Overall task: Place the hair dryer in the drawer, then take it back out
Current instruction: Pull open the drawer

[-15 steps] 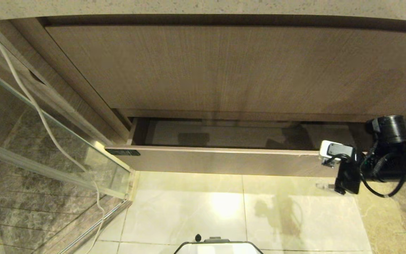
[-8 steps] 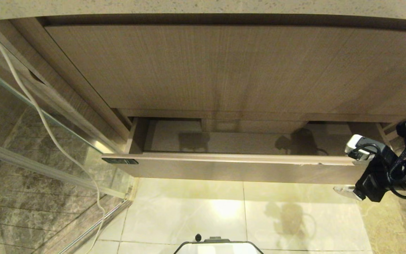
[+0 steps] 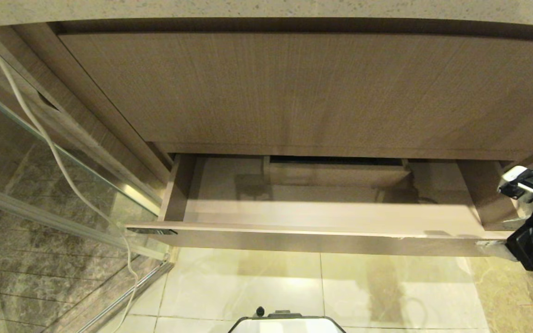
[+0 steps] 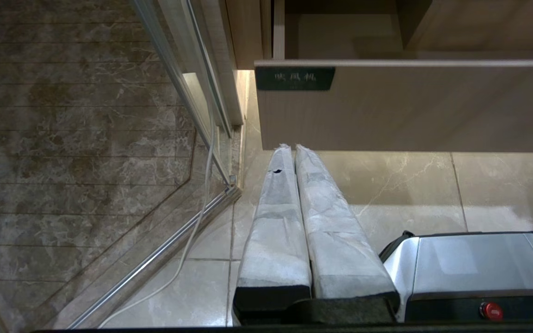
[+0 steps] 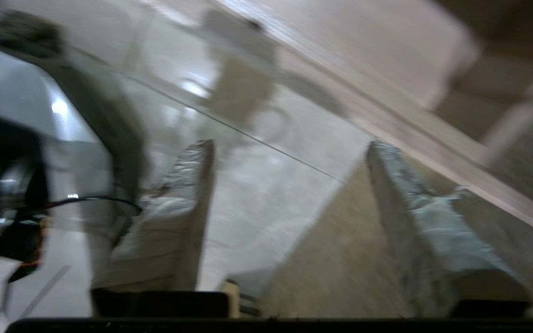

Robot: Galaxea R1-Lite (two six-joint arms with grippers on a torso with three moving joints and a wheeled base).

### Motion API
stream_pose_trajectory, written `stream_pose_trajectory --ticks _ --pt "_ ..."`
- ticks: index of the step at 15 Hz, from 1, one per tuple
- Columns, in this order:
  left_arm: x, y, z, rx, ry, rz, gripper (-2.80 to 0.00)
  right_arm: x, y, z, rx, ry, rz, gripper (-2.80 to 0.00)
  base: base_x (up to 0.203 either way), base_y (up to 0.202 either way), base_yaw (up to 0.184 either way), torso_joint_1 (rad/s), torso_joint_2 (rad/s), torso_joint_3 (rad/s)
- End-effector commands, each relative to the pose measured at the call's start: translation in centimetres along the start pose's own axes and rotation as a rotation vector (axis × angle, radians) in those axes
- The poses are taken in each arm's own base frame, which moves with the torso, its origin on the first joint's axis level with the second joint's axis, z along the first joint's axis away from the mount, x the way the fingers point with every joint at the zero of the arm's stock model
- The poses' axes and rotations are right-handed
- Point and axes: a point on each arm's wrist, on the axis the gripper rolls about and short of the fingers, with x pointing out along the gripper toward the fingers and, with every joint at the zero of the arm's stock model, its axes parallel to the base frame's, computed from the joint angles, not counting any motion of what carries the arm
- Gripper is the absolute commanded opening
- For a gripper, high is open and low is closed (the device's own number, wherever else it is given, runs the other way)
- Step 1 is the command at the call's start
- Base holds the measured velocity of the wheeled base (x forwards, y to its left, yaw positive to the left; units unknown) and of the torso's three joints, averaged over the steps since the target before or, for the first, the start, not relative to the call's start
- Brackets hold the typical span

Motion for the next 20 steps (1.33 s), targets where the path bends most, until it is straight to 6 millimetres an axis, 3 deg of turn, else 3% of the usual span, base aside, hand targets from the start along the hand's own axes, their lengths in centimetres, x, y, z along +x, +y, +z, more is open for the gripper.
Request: stream_pose_trajectory --ticks 1,4,7,10,13,17,20 --pt "0.0 0.0 0.0 0.0 0.002 0.0 -2.8 -3.1 -0.1 -0.2 0.003 0.05 -0.226 -2.8 0.0 0.0 0.0 0.0 0.0 0.0" --pt "0.0 0.0 0.0 0.0 0.002 0.0 -2.8 -5.7 0.8 -1.4 0.103 0.064 -0.368 -2.8 0.0 0.0 0.0 0.0 0.0 0.0" --pt "0.0 0.0 0.0 0.0 0.002 0.0 -2.8 -8.6 3.4 -4.2 0.278 -0.059 -0.39 -2.8 0.0 0.0 0.0 0.0 0.0 0.0" --pt "0.0 0.0 0.0 0.0 0.002 0.0 -2.8 -9.4 6.5 -8.3 0.357 -0.164 -0.369 -2.8 0.0 0.0 0.0 0.0 0.0 0.0" --pt "0.0 0.0 0.0 0.0 0.001 0.0 -2.8 -8.9 9.6 -13.3 0.417 -0.303 -0.314 -2.8 0.0 0.0 0.0 0.0 0.0 0.0" --pt "0.0 0.0 0.0 -0.001 0.002 0.0 -2.8 -8.8 11.2 -15.8 0.435 -0.435 -0.215 -2.8 0.0 0.0 0.0 0.0 0.0 0.0" --pt "0.0 0.0 0.0 0.0 0.002 0.0 -2.8 -9.7 12.7 -18.2 0.433 -0.638 -0.211 -2.8 0.0 0.0 0.0 0.0 0.0 0.0"
